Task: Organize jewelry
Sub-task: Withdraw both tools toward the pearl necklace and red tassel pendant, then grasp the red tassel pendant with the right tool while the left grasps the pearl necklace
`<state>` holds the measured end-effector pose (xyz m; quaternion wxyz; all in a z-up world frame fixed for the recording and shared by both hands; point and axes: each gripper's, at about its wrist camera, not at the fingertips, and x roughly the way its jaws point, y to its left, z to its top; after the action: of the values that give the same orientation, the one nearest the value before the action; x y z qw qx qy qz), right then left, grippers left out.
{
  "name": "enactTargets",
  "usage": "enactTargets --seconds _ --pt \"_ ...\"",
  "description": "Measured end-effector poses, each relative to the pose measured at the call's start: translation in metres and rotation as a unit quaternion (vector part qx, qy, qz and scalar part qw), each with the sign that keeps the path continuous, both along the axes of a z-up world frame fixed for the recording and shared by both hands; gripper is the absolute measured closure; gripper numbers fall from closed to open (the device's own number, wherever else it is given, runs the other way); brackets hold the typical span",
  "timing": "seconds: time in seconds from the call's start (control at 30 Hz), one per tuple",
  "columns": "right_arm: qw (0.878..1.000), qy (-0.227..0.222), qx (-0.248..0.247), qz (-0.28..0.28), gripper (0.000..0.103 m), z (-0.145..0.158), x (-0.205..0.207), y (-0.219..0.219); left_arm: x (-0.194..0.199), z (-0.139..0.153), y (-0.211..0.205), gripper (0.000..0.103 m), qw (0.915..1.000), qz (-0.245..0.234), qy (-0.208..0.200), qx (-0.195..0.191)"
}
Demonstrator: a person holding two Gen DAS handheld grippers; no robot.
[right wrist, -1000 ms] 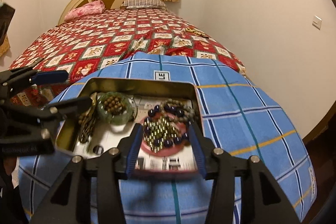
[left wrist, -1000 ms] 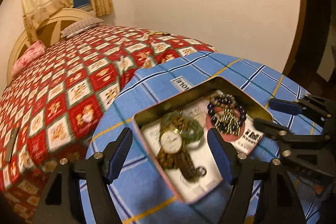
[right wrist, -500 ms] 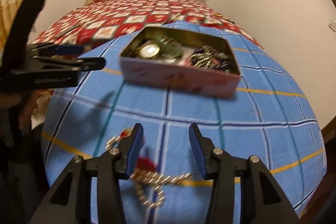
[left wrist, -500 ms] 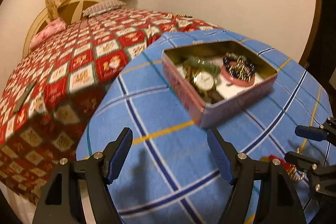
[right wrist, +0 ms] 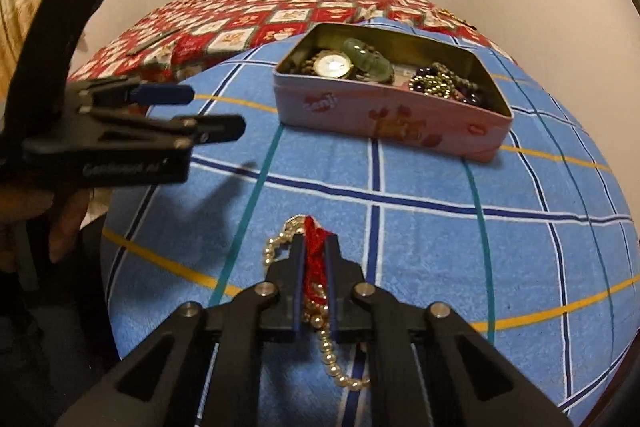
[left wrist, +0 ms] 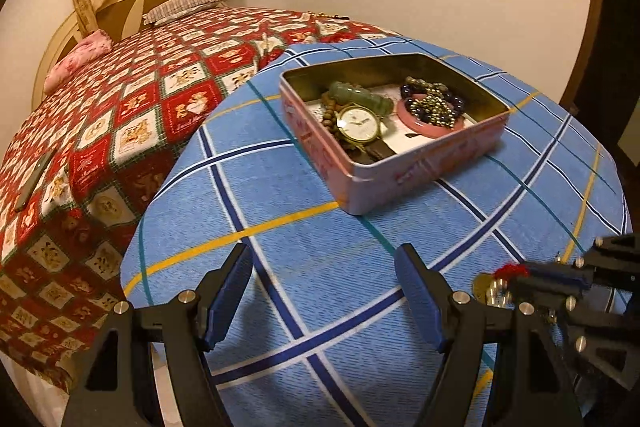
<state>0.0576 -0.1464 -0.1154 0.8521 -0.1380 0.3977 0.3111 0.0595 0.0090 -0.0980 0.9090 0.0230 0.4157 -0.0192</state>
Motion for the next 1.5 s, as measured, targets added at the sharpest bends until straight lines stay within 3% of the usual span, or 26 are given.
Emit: enactTargets --seconds 0.1,0.27,0.57,0.77,0.93,1.1,1.3,1.5 --pt "1.0 -0.018 -0.005 -0.023 0.095 0.004 0.002 -0.006 0.0 0.0 -0.005 0.029 1.0 -0.008 0.001 -0.002" --pt "0.996 -0.015 0.027 -0.086 0.095 0.012 0.021 -0.033 0.0 0.004 -0.019 0.029 0.9996 -0.028 -0.001 -0.007" --pt "0.985 -0.037 -0.001 -0.171 0.095 0.015 0.025 -0.076 -0.005 0.009 -0.055 0.029 0.9962 -0.084 0.003 -0.022" --pt "0.981 -0.033 0.004 -0.191 0.095 0.013 0.005 -0.099 -0.021 0.005 -0.085 0.029 0.9887 -0.147 0.013 -0.024" --pt "0.981 -0.033 0.01 -0.191 0.095 0.009 -0.004 -0.101 -0.028 -0.004 -0.108 0.029 0.9816 -0.188 0.034 -0.003" --pt "0.981 -0.032 0.019 -0.193 0.095 0.009 -0.003 -0.102 -0.02 -0.017 -0.107 0.029 0.9815 -0.182 0.061 -0.003" --pt "0.982 -0.03 0.017 -0.185 0.095 0.006 -0.003 -0.095 -0.006 -0.022 -0.091 0.029 0.9852 -0.153 0.067 -0.037" --pt "0.984 -0.033 0.012 -0.177 0.095 0.006 -0.003 -0.086 0.0 -0.022 -0.085 0.029 0.9882 -0.137 0.063 -0.028"
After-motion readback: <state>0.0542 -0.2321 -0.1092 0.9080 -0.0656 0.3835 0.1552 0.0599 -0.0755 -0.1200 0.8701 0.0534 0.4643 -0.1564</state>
